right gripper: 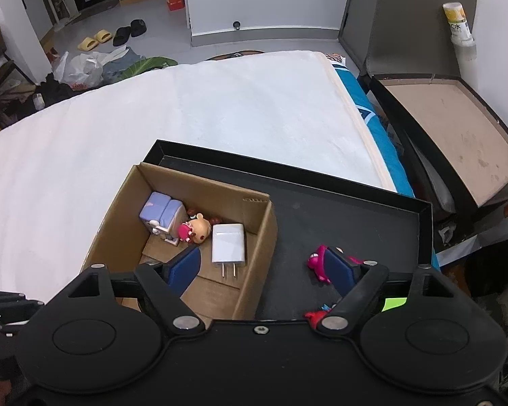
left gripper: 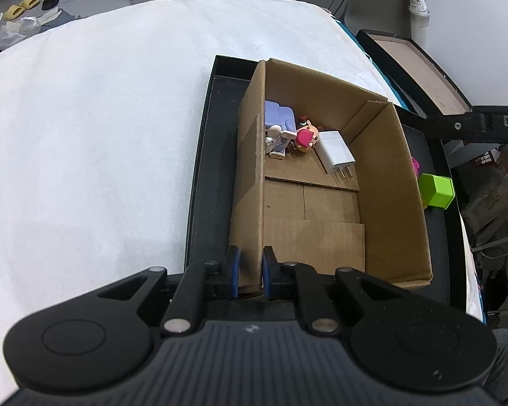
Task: Organize rigid objects
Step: 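Lower the charger into the box and open the right gripper, then move the open right gripper over the red figure with yellow padlock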
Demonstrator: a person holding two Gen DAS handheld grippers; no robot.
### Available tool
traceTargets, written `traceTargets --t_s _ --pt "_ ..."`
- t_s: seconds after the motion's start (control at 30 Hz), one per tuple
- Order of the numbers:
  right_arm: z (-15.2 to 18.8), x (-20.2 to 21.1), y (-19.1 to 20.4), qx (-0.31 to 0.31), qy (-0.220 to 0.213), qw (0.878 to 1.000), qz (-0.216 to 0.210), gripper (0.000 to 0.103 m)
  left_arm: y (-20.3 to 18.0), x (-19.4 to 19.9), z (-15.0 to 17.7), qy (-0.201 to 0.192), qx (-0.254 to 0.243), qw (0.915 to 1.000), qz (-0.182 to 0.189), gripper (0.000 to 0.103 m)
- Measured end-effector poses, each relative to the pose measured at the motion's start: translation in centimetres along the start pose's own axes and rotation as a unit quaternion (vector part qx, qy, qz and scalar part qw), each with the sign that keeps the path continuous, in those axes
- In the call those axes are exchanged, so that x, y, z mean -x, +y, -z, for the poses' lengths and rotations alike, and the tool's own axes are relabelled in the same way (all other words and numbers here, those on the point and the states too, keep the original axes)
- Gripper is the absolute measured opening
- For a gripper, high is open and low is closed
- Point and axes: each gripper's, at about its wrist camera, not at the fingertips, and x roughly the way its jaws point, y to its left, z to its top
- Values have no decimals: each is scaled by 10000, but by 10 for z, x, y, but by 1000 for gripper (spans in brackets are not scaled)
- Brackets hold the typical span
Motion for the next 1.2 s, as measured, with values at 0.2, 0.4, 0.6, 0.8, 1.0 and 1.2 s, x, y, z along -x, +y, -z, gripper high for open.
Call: traceTargets --t_s 0.2,0.4,0.6,0.8,1.0,1.2 --pt "6 9 -11 -85 -60 9999 -136 82 -2 1 0 -16 -25 10000 -7 13" --pt "13 21 -24 -76 -163 9990 -401 84 -4 2 1 -26 -53 10000 -52 13" --pt "24 26 -44 -90 -237 9990 -358 86 -7 3 2 -36 -86 9999 -95 13" --pt "34 26 -63 -250 -266 9986 -382 88 -10 2 2 -21 -138 9998 -161 13" --pt "41 29 -79 -423 -334 9975 -455 98 -13 1 1 0 -171 9996 -233 13" --pt "48 31 -94 -641 -391 9954 -593 101 -16 1 2 -6 -235 9992 -314 13"
